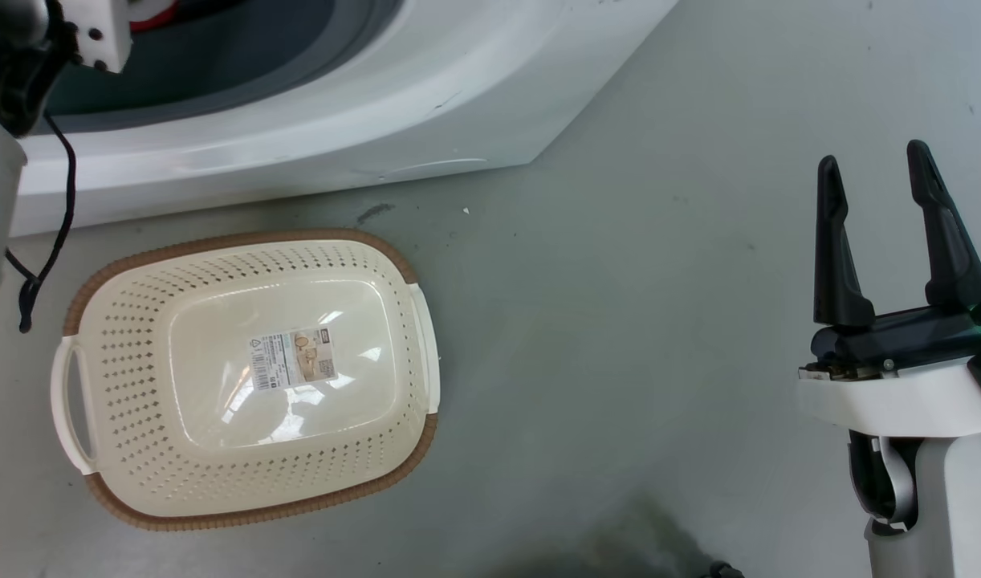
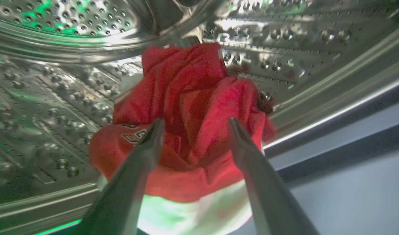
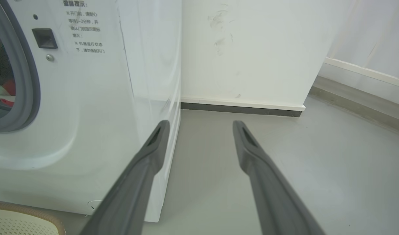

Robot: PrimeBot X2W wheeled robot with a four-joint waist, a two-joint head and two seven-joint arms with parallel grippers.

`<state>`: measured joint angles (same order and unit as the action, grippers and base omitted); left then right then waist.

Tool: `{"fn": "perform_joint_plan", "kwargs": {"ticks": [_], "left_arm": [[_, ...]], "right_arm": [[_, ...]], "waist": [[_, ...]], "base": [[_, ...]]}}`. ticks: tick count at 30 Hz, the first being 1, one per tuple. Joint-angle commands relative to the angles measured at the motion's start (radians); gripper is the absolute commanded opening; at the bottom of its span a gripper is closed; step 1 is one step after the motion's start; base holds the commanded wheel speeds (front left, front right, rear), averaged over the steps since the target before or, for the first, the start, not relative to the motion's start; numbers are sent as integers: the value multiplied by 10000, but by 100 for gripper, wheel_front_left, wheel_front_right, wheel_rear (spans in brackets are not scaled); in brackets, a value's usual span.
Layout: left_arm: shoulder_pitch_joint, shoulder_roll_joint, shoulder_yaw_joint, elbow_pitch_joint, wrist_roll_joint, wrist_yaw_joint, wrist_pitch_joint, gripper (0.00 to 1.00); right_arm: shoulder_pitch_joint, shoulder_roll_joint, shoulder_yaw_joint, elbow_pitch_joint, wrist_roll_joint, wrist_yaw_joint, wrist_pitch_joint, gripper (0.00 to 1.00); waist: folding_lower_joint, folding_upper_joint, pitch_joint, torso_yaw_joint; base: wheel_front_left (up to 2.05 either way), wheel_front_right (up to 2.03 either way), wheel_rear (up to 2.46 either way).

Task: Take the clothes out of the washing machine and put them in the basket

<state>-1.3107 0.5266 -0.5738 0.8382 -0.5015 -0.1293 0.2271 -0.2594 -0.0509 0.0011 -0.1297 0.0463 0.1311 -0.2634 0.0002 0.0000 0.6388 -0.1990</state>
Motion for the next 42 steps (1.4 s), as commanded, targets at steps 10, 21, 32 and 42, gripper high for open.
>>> {"fn": "perform_joint_plan", "kwargs": {"ticks": [10,21,32,42], "left_arm": [[-748,517,-1202,292,-1553,-6,2510,100],[-924,568,-1909,593,-2014,-17,2716,0],[-733,685,-2284,728,-2385,-7,908,0],[723,778,-2941,362,-2860,-7,-837,0]], "right_arm": [[-356,12,-93,-109,176,-7,-21,100],[-398,11,-118,-30,259,-7,-20,100],[-166,11,-12,195,56,-7,-21,100],[425,9,-35,447,-142,-7,-21,100]], "waist": [[-2,0,638,-194],[-2,0,781,-286],[-2,0,-137,-114],[-2,0,-1519,309]], "base": [[0,0,0],[0,0,0],[0,0,0],[0,0,0]]}}
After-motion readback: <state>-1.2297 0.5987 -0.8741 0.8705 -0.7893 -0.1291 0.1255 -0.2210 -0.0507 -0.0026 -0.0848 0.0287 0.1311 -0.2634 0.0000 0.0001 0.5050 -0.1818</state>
